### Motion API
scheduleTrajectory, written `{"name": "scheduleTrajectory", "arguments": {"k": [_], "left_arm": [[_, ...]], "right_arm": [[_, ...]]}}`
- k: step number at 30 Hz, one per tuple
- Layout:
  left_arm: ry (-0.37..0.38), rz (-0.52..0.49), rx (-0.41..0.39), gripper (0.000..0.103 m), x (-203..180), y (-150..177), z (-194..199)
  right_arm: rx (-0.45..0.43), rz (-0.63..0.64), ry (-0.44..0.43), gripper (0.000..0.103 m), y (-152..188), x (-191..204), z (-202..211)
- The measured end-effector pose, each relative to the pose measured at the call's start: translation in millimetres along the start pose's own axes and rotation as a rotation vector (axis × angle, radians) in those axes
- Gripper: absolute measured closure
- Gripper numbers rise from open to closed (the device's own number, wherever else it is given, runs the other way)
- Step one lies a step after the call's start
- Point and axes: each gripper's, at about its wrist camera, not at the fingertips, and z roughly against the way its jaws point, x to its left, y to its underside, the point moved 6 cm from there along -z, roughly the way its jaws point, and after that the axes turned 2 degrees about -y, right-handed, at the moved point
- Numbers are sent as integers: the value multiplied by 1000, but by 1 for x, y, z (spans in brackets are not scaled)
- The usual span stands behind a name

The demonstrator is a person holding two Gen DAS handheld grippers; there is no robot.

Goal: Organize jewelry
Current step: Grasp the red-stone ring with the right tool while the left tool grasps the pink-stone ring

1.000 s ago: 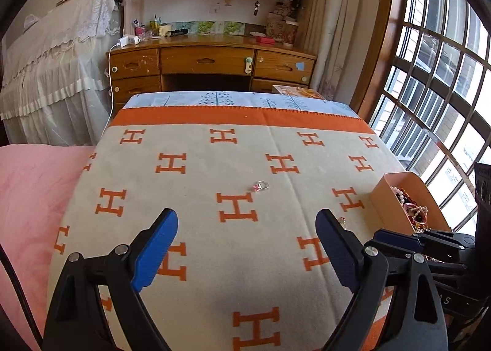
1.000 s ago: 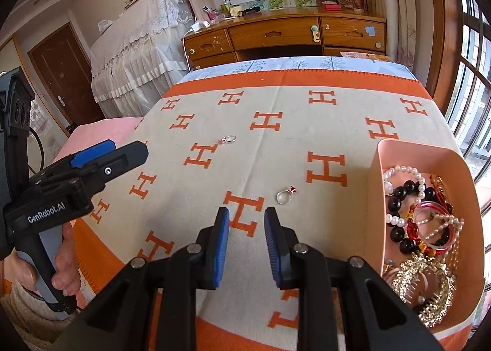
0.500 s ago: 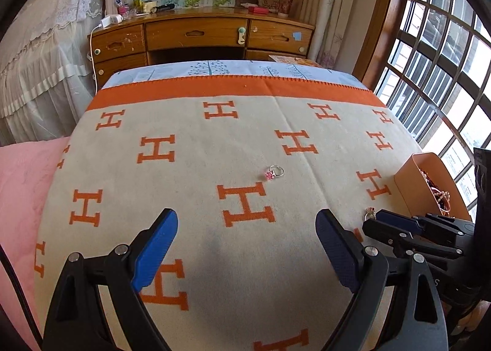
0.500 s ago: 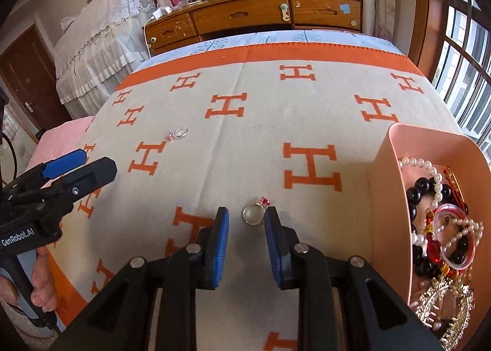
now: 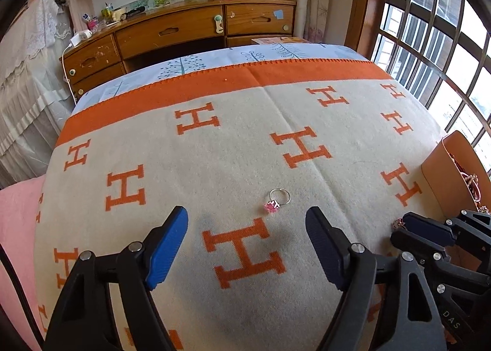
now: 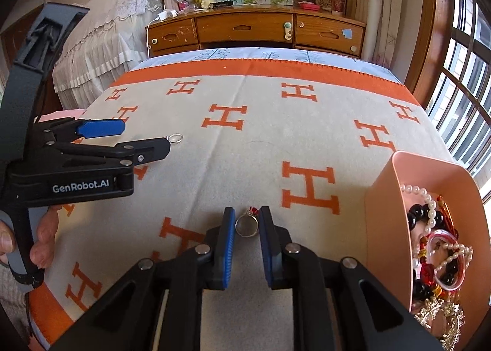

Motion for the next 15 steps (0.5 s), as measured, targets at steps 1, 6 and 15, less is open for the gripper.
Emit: {"name": "scheduleTrajectory", "arguments": {"k": [1,6,15], "left_arm": [[6,-9,6,36,-1,0,-2],[30,-43,18,64,-8,-2,-10],[40,-62,7,95,-16,-4,-10]], "right_arm": [[-2,-4,-6,87,0,-1,0],[-10,-24,-42,87,2,-3,3],[-12,-69,-119,98,9,-9,11]]}}
